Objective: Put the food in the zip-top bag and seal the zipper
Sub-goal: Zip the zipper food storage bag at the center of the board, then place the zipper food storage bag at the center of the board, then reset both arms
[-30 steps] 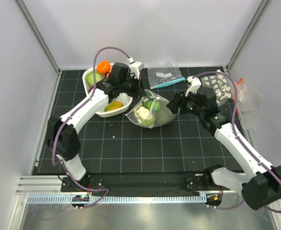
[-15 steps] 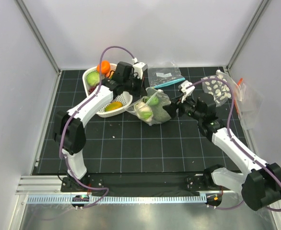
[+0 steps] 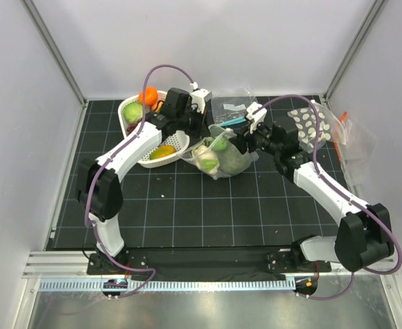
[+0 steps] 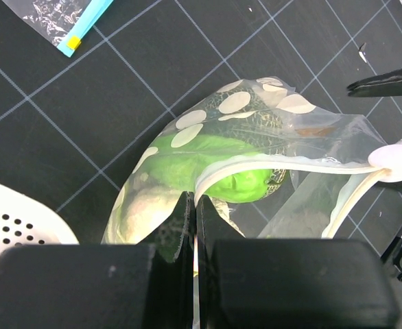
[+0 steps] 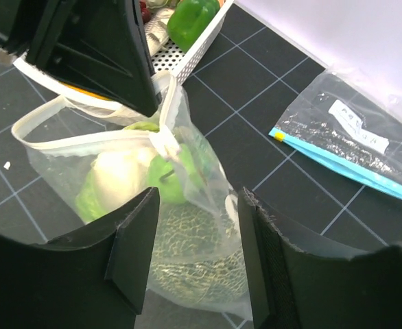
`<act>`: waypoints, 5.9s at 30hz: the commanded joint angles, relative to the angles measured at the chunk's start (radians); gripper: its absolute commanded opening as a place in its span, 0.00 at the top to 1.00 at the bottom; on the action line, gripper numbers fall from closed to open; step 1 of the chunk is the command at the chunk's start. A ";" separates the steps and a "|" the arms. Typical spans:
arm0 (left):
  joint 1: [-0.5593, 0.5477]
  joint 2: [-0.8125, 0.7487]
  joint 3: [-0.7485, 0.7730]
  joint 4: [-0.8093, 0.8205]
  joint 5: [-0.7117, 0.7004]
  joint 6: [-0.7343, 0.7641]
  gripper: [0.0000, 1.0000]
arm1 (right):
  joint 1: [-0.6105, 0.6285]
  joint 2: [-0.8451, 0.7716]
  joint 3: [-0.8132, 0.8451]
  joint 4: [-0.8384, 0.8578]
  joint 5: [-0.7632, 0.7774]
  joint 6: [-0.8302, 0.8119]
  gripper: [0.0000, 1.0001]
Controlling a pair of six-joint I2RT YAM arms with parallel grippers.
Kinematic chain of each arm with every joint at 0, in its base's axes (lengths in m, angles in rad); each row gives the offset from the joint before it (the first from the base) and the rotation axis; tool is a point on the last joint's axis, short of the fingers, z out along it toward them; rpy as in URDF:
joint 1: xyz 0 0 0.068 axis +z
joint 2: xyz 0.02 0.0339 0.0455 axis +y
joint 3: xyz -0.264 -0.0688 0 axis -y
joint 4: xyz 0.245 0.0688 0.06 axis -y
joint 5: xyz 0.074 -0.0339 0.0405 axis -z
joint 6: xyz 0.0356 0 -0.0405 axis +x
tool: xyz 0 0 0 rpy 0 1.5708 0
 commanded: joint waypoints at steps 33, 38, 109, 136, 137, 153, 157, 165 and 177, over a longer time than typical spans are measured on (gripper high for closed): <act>-0.033 -0.272 -0.074 0.149 0.276 0.347 0.38 | -0.004 0.070 0.176 -0.163 -0.258 0.046 0.99; -0.033 -0.182 0.017 0.079 0.345 0.393 0.50 | -0.004 0.062 0.173 -0.163 -0.263 0.046 0.99; -0.003 -0.132 -0.178 0.129 0.327 0.346 1.00 | -0.409 -0.095 0.058 0.107 0.053 0.565 0.99; -0.004 -0.472 -0.445 0.011 -0.220 -0.159 1.00 | -0.221 0.154 0.265 -0.071 0.038 0.556 0.99; -0.004 -0.497 -0.454 0.000 -0.256 -0.171 1.00 | -0.181 0.181 0.276 -0.074 0.042 0.556 0.99; -0.003 -0.800 -0.571 -0.219 -0.734 -0.354 0.45 | 0.016 0.399 0.480 -0.197 0.133 0.579 0.26; -0.004 -0.839 -0.572 -0.195 -0.710 -0.351 0.22 | 0.016 0.309 0.426 -0.170 0.189 0.566 0.00; -0.004 -0.925 -0.583 -0.164 -0.546 -0.331 0.00 | 0.014 0.085 0.350 -0.328 0.386 0.539 0.01; -0.004 -1.165 -0.633 -0.221 -0.389 -0.191 0.00 | 0.013 -0.514 -0.047 -0.489 0.522 0.634 0.01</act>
